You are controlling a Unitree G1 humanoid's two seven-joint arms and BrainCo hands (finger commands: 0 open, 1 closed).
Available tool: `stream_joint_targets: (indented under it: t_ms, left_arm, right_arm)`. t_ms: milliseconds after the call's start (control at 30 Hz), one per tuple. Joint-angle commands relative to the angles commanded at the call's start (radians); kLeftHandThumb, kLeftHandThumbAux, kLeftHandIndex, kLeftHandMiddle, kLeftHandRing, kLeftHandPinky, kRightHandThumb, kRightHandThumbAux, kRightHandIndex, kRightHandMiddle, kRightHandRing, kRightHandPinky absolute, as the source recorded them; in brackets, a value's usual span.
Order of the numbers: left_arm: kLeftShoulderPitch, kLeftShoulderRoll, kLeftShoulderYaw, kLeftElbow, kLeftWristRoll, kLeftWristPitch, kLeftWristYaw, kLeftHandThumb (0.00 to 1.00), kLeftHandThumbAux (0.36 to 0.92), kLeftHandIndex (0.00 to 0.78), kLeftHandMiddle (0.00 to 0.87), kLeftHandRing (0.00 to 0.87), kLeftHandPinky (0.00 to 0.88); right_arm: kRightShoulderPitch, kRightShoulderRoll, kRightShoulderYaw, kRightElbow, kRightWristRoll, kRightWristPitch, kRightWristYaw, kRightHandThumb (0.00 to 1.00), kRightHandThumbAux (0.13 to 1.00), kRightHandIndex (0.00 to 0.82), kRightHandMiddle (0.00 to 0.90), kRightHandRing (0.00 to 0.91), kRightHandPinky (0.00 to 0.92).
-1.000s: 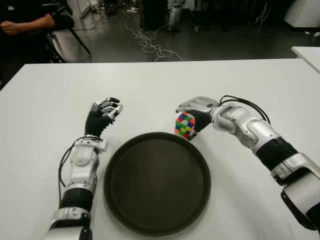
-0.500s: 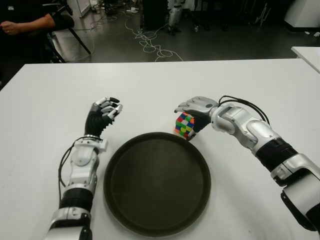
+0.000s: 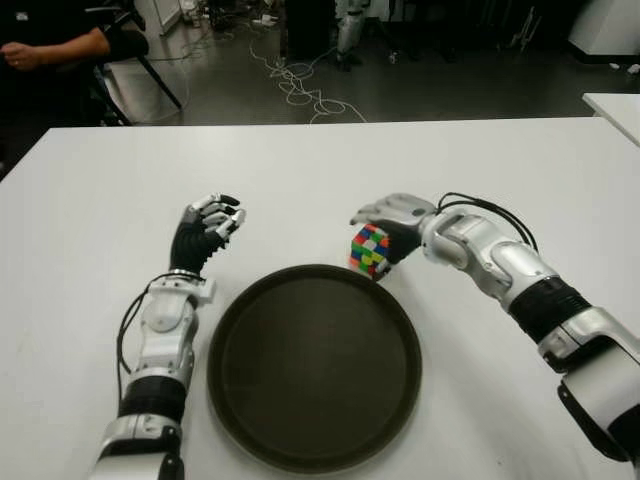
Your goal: Pick up the Rubik's Cube and put it in the plate
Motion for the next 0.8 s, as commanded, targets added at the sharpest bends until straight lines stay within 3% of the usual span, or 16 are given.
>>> stream_joint_targets:
  t_ms: [233,800]
  left_arm:
    - [0.002,-0.001,0.000,-0.007,0.003,0.011,0.008,0.843,0.660,0.416,0.563,0.729,0.763]
    - [0.004,0.000,-0.001,-0.017,0.003,0.019,0.006,0.844,0.660,0.416,0.569,0.736,0.770]
  right_arm:
    - [-0.022,0.021,0.007,0.093,0.002,-0.019,-0.036,0.045,0.591,0.046,0.163,0.186,0.163]
    - [-0.033,0.030,0.001,0.129,0.013,-0.056,-0.045,0.058,0.602,0.051,0.159,0.188,0.198]
